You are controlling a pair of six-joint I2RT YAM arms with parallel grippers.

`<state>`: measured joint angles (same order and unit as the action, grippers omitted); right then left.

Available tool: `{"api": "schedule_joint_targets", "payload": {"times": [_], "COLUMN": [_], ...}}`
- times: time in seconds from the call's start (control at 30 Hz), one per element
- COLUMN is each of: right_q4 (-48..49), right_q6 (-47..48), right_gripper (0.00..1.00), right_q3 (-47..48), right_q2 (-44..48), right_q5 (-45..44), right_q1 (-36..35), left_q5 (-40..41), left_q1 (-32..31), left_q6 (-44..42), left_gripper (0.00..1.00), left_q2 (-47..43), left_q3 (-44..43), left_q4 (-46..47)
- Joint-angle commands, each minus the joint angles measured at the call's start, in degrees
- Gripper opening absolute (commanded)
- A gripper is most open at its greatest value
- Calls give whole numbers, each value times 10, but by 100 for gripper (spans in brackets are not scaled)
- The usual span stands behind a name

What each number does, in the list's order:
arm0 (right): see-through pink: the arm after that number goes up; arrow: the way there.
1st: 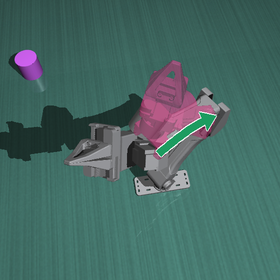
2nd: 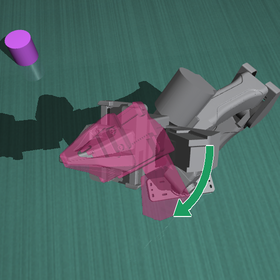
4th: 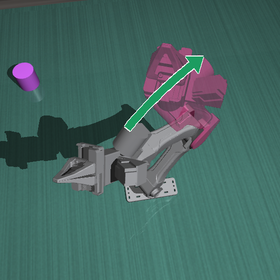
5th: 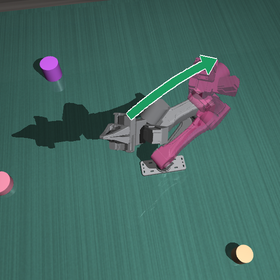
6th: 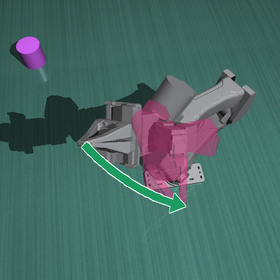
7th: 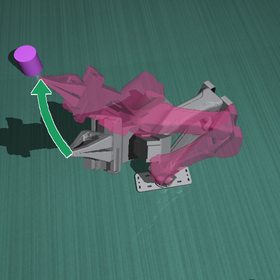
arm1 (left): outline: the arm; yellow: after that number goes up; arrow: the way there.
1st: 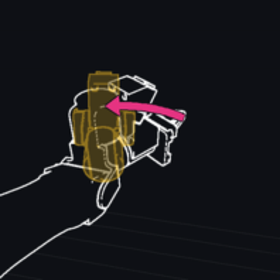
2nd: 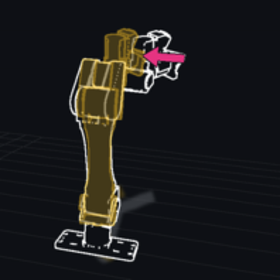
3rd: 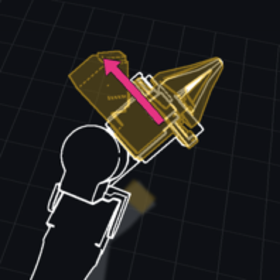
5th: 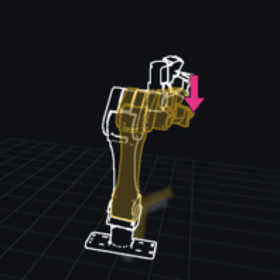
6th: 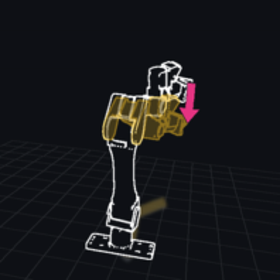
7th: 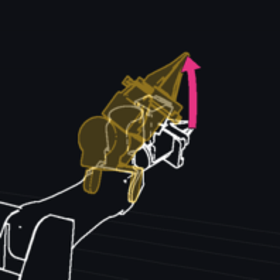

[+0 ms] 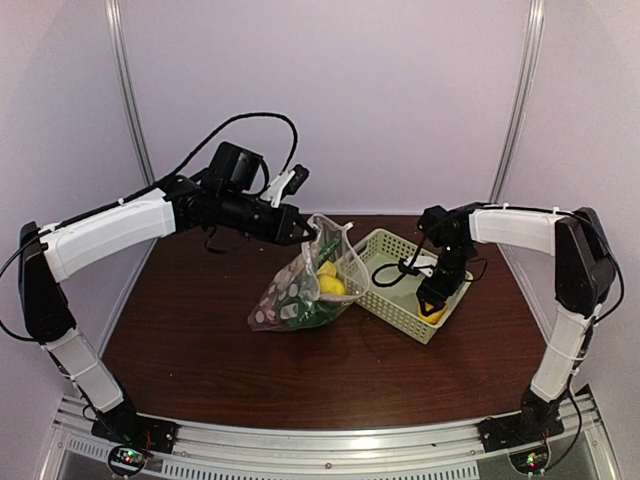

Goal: Place the food in the zip-top bag and seal the zipper
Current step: Pick up the fake fruit from the bin, then place the fake fruit in the zipper food storage bag.

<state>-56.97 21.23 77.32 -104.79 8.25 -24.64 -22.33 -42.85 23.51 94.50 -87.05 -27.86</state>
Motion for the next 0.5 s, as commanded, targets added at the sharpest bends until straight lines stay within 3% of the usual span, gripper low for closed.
{"api": "schedule_joint_targets", "payload": {"times": [0.0,0.13,0.33,0.47], "right_q4": [-20,-37,-34,37], "right_q6": [-10,-8,-12,-50], "right_gripper": [65,64,63,63], "right_q3": [49,89,146,134], "right_q2": [63,105,156,191], "right_q5": [-20,8,160,247], "right_q1": [3,3,0,-10], "left_q5": [-6,-6,-10,-15], "left_q1": [0,0,0,0], "left_q6": [1,3,8,11], "left_gripper": [0,0,0,0], "left_q2": [6,8,14,21], "left_q3": [7,10,9,2], "left_q4": [31,38,47,49]}}
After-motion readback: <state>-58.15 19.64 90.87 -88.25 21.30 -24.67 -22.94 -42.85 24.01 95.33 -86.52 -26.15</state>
